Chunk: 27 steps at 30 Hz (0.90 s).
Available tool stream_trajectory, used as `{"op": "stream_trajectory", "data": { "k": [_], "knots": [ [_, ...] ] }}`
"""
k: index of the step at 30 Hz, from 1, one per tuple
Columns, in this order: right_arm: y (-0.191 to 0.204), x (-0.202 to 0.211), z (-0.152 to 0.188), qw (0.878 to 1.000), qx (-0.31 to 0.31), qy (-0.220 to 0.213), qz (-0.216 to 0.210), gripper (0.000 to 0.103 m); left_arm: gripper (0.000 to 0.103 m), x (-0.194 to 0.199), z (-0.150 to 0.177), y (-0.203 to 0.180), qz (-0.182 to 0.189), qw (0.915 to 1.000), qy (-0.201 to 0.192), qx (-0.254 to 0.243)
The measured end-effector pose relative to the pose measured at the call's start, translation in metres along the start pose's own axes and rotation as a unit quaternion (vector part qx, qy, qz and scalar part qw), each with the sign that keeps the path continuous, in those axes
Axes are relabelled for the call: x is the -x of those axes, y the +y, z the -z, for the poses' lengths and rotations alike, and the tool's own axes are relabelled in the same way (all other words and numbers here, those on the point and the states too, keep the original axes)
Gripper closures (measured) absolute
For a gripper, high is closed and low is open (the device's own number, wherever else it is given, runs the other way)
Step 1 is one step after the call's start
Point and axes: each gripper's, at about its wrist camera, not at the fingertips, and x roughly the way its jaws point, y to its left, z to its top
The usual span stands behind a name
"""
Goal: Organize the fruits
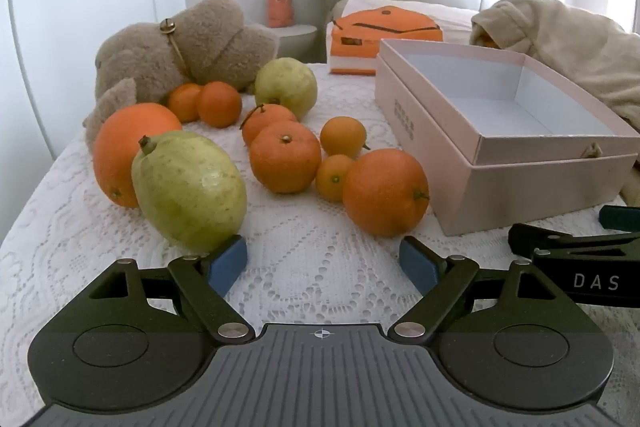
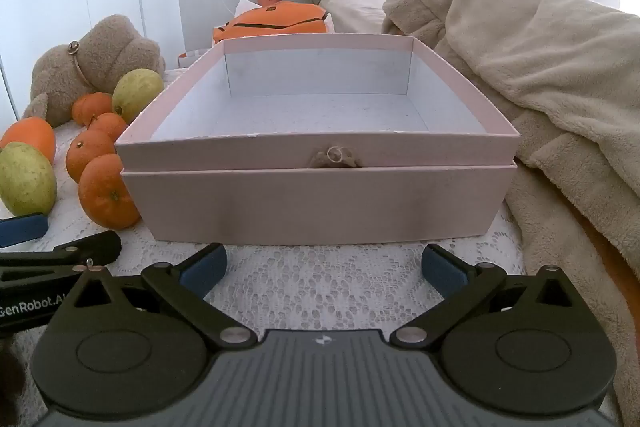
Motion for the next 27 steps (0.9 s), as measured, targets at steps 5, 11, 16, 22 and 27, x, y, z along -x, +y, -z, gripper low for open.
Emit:
{"op": "stream_trajectory", "data": {
  "k": [5, 11, 16, 22, 27],
  "knots": [
    [-0.0002, -0.0001, 0.0001, 1.0, -0.001, 0.0, -0.001, 0.0, 0.014, 0.0004, -0.0002, -0.0026, 0.0, 1.0, 0.0, 0.0],
    [-0.0002, -0.0002, 0.0002, 1.0, -0.001, 0.0, -0.001, 0.0, 0.014, 0.0003, -0.0005, -0.0023, 0.004, 1.0, 0.001, 0.005],
    [-0.0003, -0.0002, 0.0003, 1.0, -0.001, 0.0, 0.0, 0.0, 0.014, 0.0002, -0.0005, -0.0018, 0.004, 1.0, 0.001, 0.005],
    [-0.0004, -0.0002, 0.0005, 1.0, -0.001, 0.0, -0.001, 0.0, 0.014, 0.0001, -0.0004, -0.0013, 0.004, 1.0, 0.001, 0.005],
    [-0.0005, -0.0001, 0.0008, 1.0, -0.001, 0.0, -0.001, 0.0, 0.014, 0.0001, -0.0004, -0.0013, 0.004, 1.0, 0.001, 0.005]
  ]
}}
